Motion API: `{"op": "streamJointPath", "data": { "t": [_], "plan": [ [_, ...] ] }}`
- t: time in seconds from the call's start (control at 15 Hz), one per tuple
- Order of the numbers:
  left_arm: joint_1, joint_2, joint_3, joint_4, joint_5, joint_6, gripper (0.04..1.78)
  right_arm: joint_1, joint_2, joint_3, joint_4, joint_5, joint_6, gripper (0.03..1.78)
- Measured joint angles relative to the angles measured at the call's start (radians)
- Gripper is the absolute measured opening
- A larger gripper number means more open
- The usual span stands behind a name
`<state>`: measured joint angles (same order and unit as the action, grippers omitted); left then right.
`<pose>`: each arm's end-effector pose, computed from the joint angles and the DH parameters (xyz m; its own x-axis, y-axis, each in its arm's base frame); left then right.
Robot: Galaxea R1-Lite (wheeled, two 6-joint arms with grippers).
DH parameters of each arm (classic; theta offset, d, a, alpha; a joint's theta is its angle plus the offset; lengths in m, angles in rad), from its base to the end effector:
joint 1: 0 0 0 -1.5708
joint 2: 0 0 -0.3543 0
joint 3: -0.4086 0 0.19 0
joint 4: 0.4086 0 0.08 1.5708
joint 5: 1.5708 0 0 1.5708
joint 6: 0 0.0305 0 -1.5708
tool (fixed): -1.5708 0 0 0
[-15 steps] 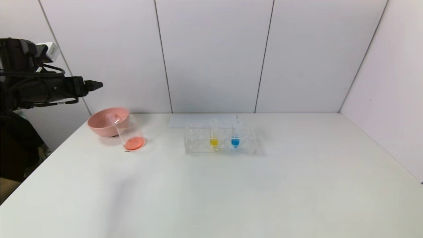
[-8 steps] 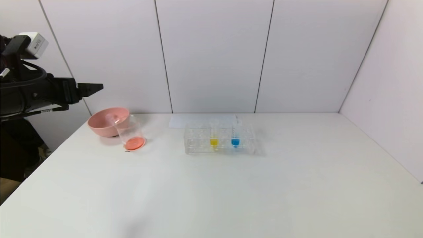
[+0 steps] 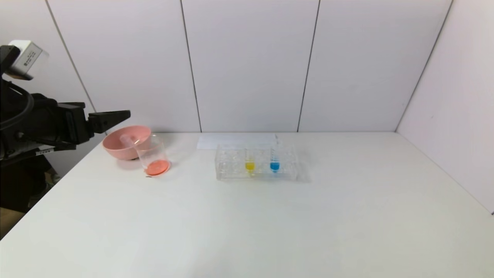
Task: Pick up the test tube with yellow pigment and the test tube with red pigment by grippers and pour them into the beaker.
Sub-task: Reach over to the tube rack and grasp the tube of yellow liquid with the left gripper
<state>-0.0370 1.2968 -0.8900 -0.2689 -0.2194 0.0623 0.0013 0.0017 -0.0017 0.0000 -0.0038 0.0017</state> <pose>0.2025 -0.0141 0.3263 0.9580 -0.2533 -0.1342 0.2596 0.9652 0.0318 -0.0694 -0.0002 0.0761 1.0000 -0.0025 0.0000 0.0025 1.0000 0.0017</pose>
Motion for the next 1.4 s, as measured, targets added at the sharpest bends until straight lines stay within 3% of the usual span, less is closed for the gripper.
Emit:
{"op": "streamJointPath", "data": {
  "t": [0.4,0.87,1.4],
  "plan": [
    [-0.052,-0.045,0.095,-0.005,-0.129,0.021,1.76,0.0,0.0,0.0,0.0,0.0,0.0,1.7],
    [-0.15,-0.043,0.161,-0.022,-0.135,0.018,1.76,0.0,0.0,0.0,0.0,0.001,0.0,1.7],
    [-0.219,0.098,0.18,-0.208,-0.138,0.006,1.76,0.0,0.0,0.0,0.0,0.0,0.0,1.7]
  ]
}}
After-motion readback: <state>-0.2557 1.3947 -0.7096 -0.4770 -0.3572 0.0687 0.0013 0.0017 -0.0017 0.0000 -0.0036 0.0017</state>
